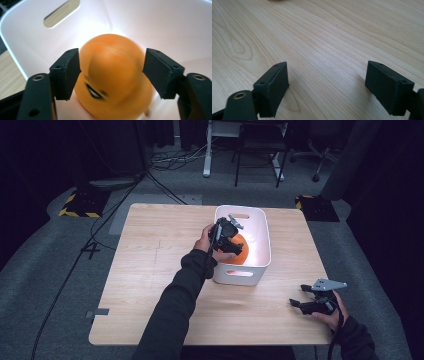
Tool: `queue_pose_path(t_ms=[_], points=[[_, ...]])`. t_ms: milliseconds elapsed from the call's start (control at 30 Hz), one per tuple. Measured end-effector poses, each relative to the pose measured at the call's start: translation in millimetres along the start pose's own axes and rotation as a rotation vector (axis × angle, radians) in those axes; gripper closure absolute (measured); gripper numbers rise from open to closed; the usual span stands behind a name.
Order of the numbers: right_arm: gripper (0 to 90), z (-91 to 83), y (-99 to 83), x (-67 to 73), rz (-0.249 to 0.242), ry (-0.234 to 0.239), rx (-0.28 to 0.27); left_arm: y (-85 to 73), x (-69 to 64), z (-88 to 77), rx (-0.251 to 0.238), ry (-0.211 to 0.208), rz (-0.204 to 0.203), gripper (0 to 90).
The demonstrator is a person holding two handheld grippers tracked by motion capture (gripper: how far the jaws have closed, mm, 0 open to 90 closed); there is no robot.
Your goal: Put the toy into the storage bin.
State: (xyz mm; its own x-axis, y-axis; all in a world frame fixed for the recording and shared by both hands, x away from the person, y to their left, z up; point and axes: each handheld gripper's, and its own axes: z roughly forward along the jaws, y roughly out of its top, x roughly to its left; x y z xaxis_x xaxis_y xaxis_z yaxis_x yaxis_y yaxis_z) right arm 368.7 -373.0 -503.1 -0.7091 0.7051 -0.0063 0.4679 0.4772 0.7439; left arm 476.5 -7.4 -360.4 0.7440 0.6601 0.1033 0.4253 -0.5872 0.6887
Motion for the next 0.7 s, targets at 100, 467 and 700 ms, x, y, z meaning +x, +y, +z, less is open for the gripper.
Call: queue_pose_path(t_ms=[100,467,700], points=[[18.8,0.0,0.0,0.0,0.0,0.0,0.0,0.3,0.0,-1.7,0.004,0.004,0.004,27.9],[18.8,0.0,0.0,0.0,0.0,0.0,0.0,-1.9,3.0,-9.7,-0.077,0.009,-0.042,24.5],[18.9,-0.1,0.1,0.3,0.005,0.001,0.001,-4.6,8.7,-21.4,-0.138,0.024,-0.051,21.8]])
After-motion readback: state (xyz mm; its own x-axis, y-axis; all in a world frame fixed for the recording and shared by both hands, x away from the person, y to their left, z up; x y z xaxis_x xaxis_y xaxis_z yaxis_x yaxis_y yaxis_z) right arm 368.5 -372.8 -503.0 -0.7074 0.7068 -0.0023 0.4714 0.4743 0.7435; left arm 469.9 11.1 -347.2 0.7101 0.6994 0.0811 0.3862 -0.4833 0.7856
